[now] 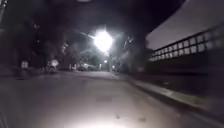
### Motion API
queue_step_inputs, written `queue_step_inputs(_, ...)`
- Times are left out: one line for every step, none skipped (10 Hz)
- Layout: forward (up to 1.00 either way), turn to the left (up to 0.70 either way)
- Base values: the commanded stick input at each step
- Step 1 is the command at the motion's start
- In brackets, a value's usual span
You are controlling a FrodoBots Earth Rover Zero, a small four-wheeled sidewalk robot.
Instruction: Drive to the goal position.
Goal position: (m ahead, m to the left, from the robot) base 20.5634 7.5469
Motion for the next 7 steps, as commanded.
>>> queue_step_inputs(0.50, 0.00)
queue_step_inputs(0.50, 0.00)
queue_step_inputs(0.50, 0.00)
queue_step_inputs(0.50, 0.00)
queue_step_inputs(0.50, 0.00)
queue_step_inputs(0.50, 0.00)
queue_step_inputs(0.50, 0.00)
